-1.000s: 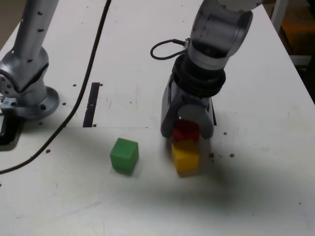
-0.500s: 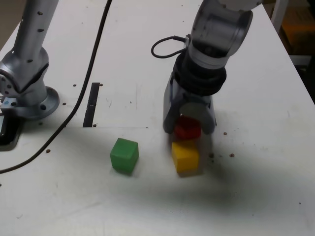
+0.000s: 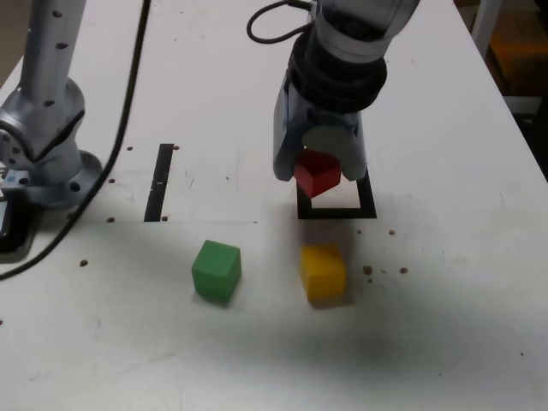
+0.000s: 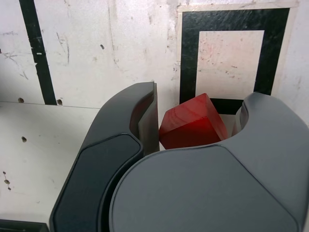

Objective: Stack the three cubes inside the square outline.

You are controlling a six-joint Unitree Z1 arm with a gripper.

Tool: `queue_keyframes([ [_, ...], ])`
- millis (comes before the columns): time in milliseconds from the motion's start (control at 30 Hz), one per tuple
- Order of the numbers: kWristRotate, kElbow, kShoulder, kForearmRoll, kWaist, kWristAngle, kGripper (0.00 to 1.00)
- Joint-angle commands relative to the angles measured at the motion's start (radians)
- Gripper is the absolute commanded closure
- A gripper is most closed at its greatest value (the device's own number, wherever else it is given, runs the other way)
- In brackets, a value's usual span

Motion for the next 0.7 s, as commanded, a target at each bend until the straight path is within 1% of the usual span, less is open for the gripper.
queue_keyframes([
  [0,0.009,-0.005,0.010,-0.004,0.007,0.000,0.65],
  [300,0.095,-0.018,0.073,-0.034,0.064,-0.040,0.65],
  [667,0.165,-0.024,0.117,-0.060,0.121,-0.056,0.65],
])
